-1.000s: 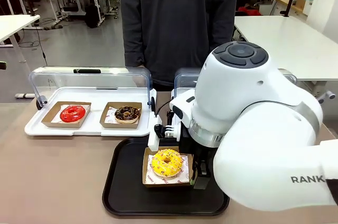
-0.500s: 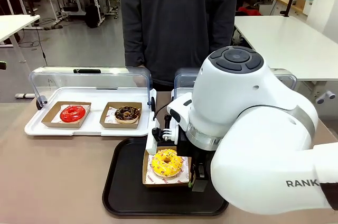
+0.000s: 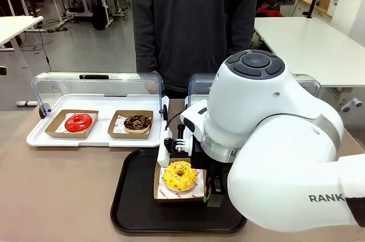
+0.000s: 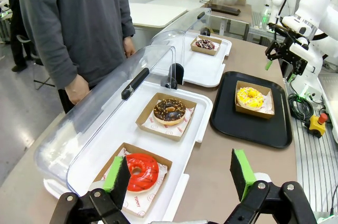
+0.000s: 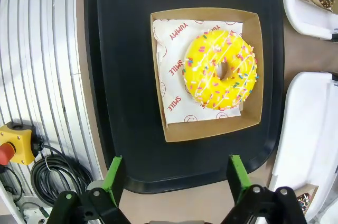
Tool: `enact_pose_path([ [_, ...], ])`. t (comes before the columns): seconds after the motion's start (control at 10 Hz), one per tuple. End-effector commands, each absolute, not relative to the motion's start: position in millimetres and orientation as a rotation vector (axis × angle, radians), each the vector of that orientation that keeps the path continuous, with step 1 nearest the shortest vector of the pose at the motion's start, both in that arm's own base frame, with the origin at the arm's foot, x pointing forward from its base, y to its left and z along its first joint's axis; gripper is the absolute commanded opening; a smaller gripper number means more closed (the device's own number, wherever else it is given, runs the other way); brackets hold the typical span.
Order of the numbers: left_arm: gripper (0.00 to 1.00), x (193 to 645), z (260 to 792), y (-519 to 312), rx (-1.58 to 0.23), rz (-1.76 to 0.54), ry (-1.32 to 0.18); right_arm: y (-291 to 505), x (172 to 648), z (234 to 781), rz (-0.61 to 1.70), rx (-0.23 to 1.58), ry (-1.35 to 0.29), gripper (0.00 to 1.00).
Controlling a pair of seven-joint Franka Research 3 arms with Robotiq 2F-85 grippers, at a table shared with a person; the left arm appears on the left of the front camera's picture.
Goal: Move the third donut from the left to the tray.
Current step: Pick up the Paper togo box containing the Donut indicated by the person and place it on the Handle tray.
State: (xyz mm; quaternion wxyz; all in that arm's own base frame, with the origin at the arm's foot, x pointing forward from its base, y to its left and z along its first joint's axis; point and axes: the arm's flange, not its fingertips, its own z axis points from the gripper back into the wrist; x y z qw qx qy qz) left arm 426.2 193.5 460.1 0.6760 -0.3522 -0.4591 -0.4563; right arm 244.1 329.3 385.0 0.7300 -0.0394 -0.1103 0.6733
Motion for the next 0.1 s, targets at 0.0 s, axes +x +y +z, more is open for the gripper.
enact_pose_path([
  [0.0, 1.00, 425.6, 461.3, 192.1, -0.796, -1.029, -1.039, 332.7, 244.2, 383.8, 1.475, -0.089, -0.262, 1.00],
])
